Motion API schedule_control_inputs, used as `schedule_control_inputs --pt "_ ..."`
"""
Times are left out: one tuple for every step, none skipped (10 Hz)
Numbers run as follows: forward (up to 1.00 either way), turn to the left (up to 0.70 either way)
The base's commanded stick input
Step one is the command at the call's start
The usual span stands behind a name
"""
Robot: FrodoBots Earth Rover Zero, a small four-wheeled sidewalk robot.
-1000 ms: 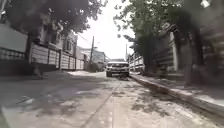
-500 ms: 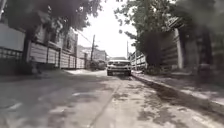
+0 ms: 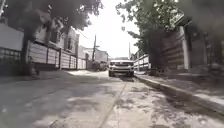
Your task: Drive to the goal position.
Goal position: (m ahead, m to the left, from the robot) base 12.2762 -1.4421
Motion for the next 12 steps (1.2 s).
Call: schedule_control_inputs --pt "0.7 0.0" --pt "0.7 0.0" --pt "0.7 0.0" --pt "0.7 0.0" --pt "0.7 0.0" --pt "0.7 0.0" --pt "0.7 0.0" --pt "0.7 0.0" --pt "0.7 0.0" --pt "0.7 0.0" --pt "0.7 0.0" --pt "0.7 0.0"
